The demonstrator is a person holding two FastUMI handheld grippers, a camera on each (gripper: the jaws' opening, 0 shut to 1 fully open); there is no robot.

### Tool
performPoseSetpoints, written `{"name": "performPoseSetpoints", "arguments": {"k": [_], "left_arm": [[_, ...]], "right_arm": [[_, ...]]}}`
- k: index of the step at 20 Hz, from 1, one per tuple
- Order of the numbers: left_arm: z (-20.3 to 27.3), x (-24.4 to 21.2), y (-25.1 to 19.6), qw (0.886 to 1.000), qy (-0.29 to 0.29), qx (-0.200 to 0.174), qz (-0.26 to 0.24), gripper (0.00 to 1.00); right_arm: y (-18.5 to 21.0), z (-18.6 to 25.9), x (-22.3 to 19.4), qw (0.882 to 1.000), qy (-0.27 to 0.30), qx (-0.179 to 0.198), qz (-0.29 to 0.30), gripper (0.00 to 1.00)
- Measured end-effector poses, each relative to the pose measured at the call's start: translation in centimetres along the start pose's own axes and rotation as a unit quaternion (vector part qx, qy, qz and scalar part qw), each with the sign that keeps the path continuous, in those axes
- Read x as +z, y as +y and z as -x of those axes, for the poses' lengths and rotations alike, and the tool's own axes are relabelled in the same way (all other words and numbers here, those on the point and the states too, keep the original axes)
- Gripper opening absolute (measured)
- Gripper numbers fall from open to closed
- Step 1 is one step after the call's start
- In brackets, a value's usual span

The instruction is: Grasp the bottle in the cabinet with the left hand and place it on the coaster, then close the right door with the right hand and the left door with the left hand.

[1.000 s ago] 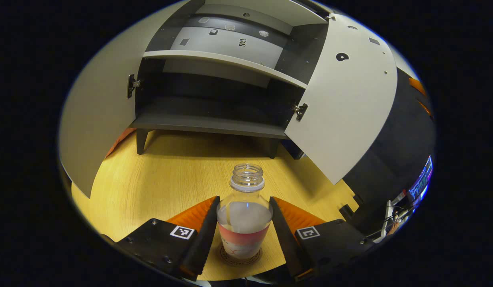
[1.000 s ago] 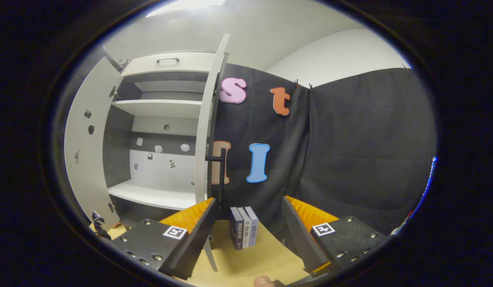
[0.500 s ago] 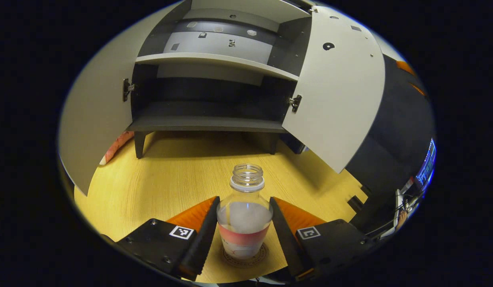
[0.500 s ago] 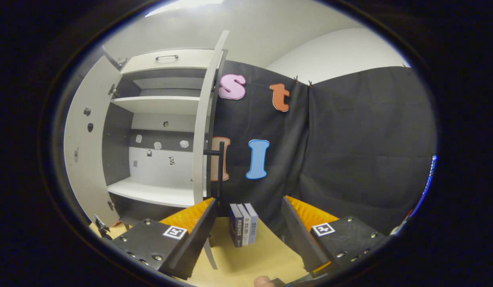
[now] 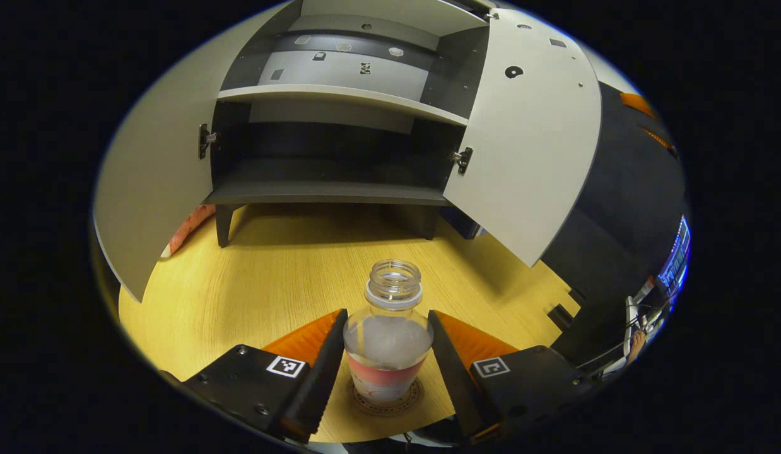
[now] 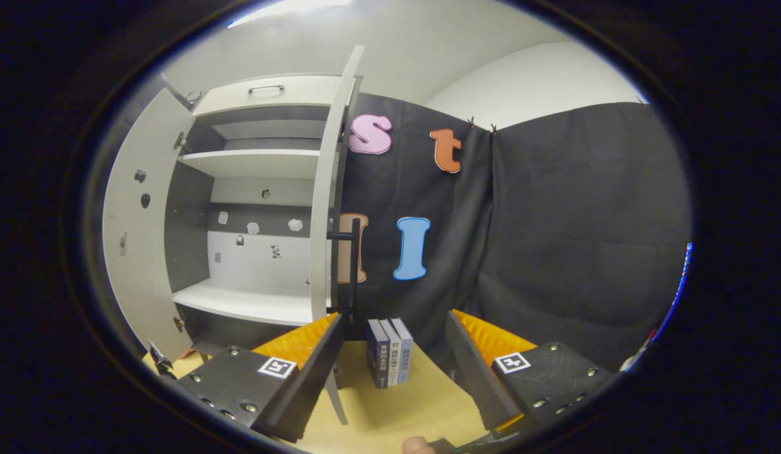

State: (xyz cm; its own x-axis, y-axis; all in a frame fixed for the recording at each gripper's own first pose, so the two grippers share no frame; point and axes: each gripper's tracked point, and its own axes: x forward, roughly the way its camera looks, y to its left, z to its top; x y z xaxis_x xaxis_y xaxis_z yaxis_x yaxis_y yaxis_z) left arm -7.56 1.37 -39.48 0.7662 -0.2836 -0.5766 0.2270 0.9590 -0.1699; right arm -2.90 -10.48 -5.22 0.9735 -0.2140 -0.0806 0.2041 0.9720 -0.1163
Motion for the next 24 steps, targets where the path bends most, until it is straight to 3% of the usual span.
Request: {"name": "performPoseSetpoints", "arguments": {"k": [12,22,24], "left_arm": [[1.2,-2.1,-1.5,0.998,0.044,-0.025,-0.021,0.84],[1.3,-2.7,-1.9,0.994,0.078,-0.015,-0.070,0.89],[1.6,-1.8,-2.1,0.995,0.069,-0.017,-0.071,0.84]], "right_arm": [[0.6,0.1,-1.3,1.000,0.016,0.008,-0.004,0.99],[0.1,-0.5,-1.8,1.000,0.020,0.002,-0.017,0.99],[0.1,-0.7,-1.7,1.000,0.018,0.002,-0.017,0.99]]}}
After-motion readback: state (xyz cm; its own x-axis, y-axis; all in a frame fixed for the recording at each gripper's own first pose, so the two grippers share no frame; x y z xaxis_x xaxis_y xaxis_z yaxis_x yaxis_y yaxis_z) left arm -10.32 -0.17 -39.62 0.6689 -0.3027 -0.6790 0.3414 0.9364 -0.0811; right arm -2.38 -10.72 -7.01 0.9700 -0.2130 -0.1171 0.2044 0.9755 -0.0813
